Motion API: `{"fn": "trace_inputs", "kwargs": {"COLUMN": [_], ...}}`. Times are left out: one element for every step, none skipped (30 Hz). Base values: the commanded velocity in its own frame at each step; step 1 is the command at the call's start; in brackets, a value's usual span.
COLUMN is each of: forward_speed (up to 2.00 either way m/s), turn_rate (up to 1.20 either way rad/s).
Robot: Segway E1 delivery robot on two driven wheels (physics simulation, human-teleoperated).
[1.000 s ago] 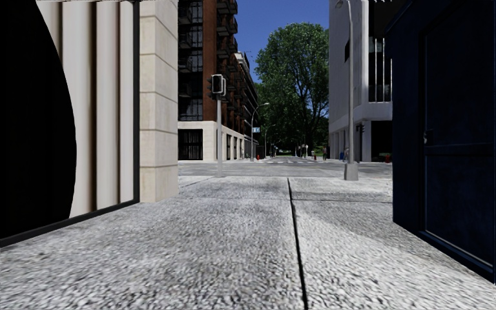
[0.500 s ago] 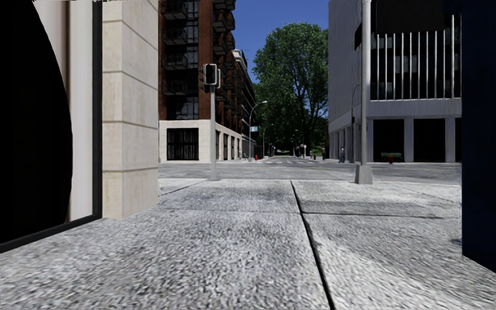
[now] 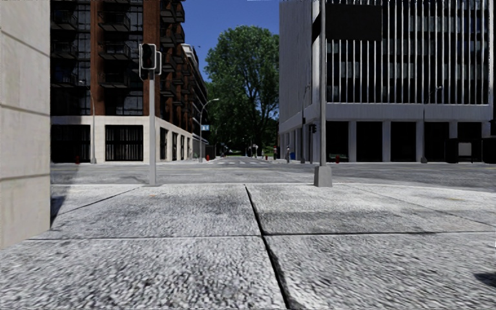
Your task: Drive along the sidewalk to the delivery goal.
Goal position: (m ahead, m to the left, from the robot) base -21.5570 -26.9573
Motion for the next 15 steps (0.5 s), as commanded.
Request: {"fn": "trace_inputs", "kwargs": {"forward_speed": [2.00,2.00,2.00,2.00,2.00,2.00,2.00,2.00,2.00,2.00,2.00,2.00,2.00,2.00,2.00], "turn_rate": [-0.59,-0.59,-0.63,-0.71,-0.76,-0.76,-0.77,-0.77,-0.77,-0.77,-0.77,-0.77,-0.77,-0.77,-0.77]}}
